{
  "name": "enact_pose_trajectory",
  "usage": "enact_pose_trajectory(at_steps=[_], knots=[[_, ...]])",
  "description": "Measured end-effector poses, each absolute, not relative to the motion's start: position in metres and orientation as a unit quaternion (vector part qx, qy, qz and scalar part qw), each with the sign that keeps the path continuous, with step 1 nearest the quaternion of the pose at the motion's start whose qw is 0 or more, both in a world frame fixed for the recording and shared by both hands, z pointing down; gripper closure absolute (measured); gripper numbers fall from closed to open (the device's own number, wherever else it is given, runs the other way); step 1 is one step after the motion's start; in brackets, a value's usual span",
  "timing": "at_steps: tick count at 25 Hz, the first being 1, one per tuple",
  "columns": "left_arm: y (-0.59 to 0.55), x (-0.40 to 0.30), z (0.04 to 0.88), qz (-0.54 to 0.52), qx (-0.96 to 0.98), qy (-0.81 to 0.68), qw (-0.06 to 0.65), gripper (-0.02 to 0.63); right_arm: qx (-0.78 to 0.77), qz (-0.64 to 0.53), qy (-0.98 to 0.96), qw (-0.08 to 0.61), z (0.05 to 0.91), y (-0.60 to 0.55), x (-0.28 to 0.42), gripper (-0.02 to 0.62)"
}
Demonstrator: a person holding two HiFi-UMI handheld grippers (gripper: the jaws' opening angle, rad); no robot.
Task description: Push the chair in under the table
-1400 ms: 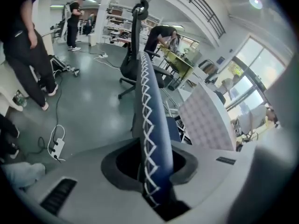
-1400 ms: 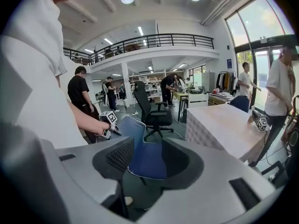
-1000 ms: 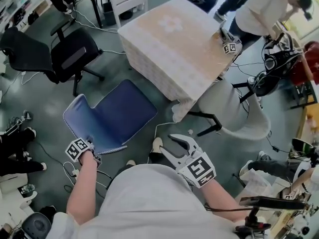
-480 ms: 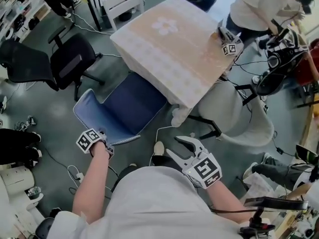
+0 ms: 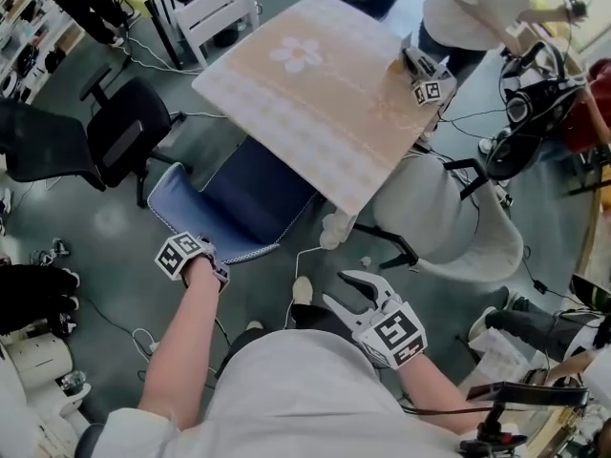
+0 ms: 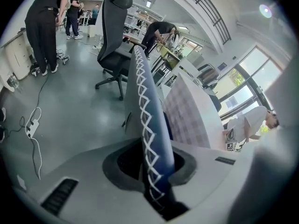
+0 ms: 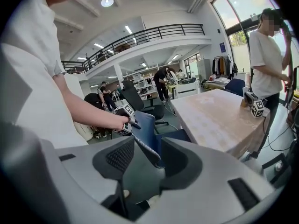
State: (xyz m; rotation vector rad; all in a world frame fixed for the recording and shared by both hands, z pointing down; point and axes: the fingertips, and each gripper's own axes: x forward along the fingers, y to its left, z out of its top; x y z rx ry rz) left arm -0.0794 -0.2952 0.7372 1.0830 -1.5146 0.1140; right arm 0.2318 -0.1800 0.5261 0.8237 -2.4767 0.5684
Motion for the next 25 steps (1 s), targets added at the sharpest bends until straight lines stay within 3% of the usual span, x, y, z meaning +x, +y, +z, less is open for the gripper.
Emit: enact_pose_trajectory(at_steps=[10,18,25], knots=[[-0.322,-0.07,0.733,0.055,0.484,-0.634,0.6,0.511,0.305,0.217,-0.896,0.239,0.533,-0.172,0.226,0.408],[-0.315,-0.08,0.72,0.089,0.504,-0.639,0.574,0.448,0.307,0.206,-0.898,0.237,0.53,-0.166,0.201,0.408],[-0.314,-0.108,0.642,0.071,0.605,-0.637,0.472,0.439,0.321,0.185,-0.9,0.231,0.52,-0.152,0.168,0.408]])
